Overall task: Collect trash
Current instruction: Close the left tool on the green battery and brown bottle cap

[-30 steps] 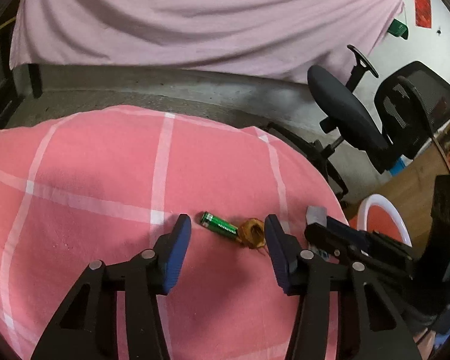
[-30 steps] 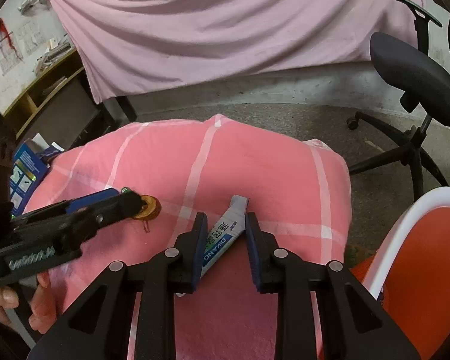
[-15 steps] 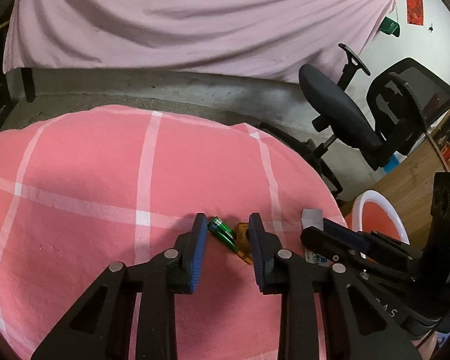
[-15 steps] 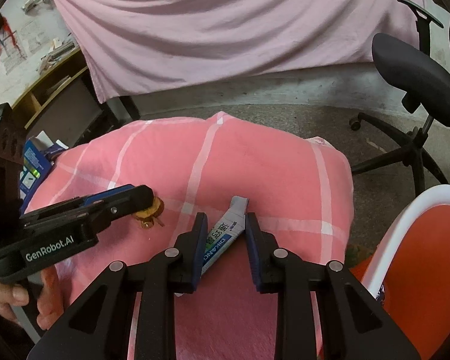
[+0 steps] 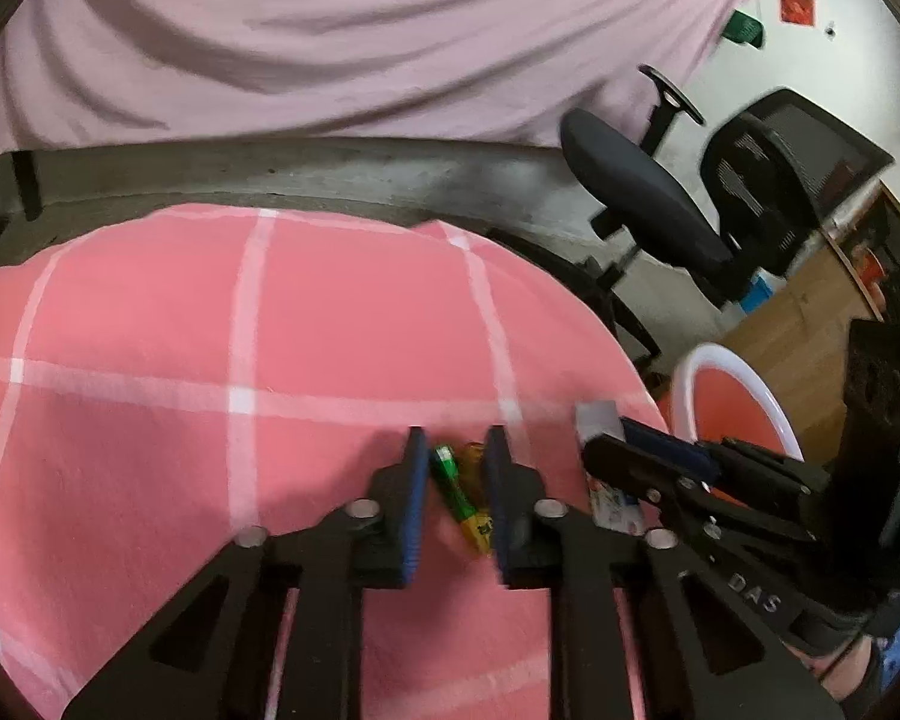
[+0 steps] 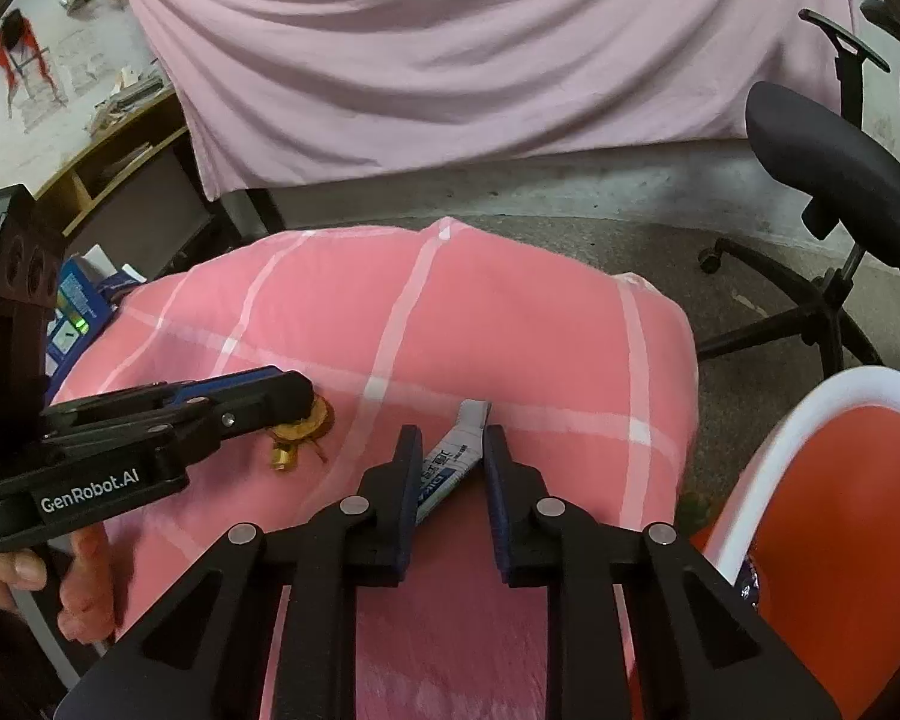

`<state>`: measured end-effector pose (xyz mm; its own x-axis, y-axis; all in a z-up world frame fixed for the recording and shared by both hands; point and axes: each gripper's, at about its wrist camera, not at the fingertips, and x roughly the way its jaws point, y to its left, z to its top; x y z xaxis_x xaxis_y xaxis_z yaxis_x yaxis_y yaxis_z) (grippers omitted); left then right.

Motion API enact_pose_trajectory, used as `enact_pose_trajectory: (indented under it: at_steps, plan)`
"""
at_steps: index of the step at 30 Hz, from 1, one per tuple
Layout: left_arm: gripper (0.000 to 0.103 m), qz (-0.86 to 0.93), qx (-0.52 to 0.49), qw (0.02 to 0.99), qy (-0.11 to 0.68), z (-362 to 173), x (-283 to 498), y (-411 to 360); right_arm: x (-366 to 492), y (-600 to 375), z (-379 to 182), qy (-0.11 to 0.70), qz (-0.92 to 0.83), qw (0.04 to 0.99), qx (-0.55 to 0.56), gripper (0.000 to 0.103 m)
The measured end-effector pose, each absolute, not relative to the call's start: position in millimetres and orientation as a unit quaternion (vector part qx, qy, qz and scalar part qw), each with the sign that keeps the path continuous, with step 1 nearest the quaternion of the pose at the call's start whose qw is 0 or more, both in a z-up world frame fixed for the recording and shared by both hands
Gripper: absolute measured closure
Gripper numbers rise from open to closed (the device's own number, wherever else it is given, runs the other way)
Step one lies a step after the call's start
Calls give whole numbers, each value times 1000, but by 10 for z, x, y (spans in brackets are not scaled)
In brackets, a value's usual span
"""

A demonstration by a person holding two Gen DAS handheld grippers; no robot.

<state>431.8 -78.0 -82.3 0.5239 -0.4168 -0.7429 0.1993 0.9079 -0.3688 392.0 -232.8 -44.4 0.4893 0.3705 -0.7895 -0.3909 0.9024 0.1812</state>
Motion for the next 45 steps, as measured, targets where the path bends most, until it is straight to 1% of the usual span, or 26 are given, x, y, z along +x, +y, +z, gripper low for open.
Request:
enact_pose_trajectory:
  at_steps: [2,8,10,12,14,19,21,22,27,35,38,45]
  plan:
    - [96,-193,-109,863,454,-796,4258,-828,3885,-2348,-447,454,225,862,-9,85]
    - [95,-208,-107,861,453,-789,4140,-855,3784,-2407,-438,448,234,863,-3,85]
    - [92,-204,-117,857,458,-804,4143,-846,3757,-2424,-433,445,233,865,-1,85]
    - [80,-197,-121,857,461,-797,4163,-852,3740,-2435,-427,443,233,866,-1,85]
    - [78,-197,-125,855,463,-794,4184,-868,3723,-2438,-419,441,231,867,-2,85]
    - [77,-190,-110,855,469,-810,4240,-941,3718,-2446,-416,441,231,868,0,84]
    - [72,-196,-109,855,468,-809,4247,-938,3719,-2459,-409,440,232,867,2,84]
    - [71,-199,-110,854,467,-811,4238,-950,3718,-2466,-408,440,233,867,4,84]
    - [70,-205,-110,853,467,-822,4221,-919,3714,-2517,-407,441,236,866,12,84]
    - [70,-189,-45,859,473,-861,4200,-1060,3711,-2534,-412,444,236,865,11,84]
    - [76,-196,-42,858,472,-895,4185,-1081,3709,-2534,-410,444,236,865,11,84]
    - [79,-196,-17,863,466,-912,4129,-1178,3696,-2555,-429,445,238,863,11,84]
